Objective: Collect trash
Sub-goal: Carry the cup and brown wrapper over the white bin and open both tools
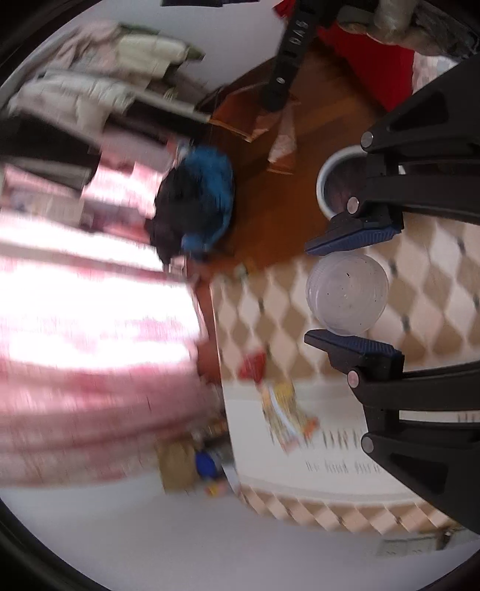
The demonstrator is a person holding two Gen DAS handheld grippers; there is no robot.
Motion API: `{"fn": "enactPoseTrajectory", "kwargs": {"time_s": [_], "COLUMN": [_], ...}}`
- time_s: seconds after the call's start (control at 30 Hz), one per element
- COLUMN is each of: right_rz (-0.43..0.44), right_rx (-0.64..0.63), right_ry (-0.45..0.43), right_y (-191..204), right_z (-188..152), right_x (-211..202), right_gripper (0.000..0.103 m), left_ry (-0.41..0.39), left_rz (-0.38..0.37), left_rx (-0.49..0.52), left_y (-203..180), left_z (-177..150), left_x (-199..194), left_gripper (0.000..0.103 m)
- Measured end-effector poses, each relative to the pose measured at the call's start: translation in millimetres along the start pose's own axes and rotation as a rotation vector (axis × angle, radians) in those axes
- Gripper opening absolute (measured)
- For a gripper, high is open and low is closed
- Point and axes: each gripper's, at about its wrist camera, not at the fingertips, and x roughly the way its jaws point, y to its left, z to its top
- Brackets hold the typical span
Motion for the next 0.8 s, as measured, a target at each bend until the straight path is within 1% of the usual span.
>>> {"fn": "enactPoseTrajectory", "kwargs": {"time_s": [0.1, 0.2, 0.27, 0.33, 0.43, 0.47, 0.6, 0.7, 0.8], "right_rz": [-0.059, -0.111, -0.137, -0.155, -0.166, -0.166, -0.158, -0.161, -0.168], "right_rx": [0.046, 0.100, 0.139, 0.171, 0.226, 0.248, 0.321, 0.355, 0.368], "right_ry": [-0.004, 0.013, 0.038, 0.066, 0.124, 0.151, 0.237, 0.297, 0.345], "right_y": [-56, -110, -147, -177, -222, -236, -277, -299, -313], "right_z": [-1, -10, -18, -27, -46, -53, -83, -99, -110], "right_x": [-15, -19, -14, -5, 18, 29, 71, 105, 134], "right_gripper": [0.013, 0.013, 0.013, 0.013, 0.013, 0.013, 0.013, 0.013, 0.013], "left_ry": [0.021, 0.068, 0.109, 0.178, 0.265, 0.308, 0.425, 0.478, 0.509], "left_rz": [-0.062, -0.120, -0.152, -0.182, -0.190, -0.189, -0.173, -0.160, -0.141], "left_rx": [0.032, 0.060, 0.075, 0.089, 0.103, 0.106, 0.110, 0.130, 0.142], "left_y": [-46, -91, -115, -139, -163, -169, -182, -190, -193], "left_z": [7, 7, 3, -6, -19, -27, -44, -52, -60], "left_x": [20, 50, 71, 105, 144, 164, 219, 244, 261], "left_gripper": [0.038, 0.038, 0.038, 0.038, 0.038, 0.038, 0.038, 0.038, 0.038]}}
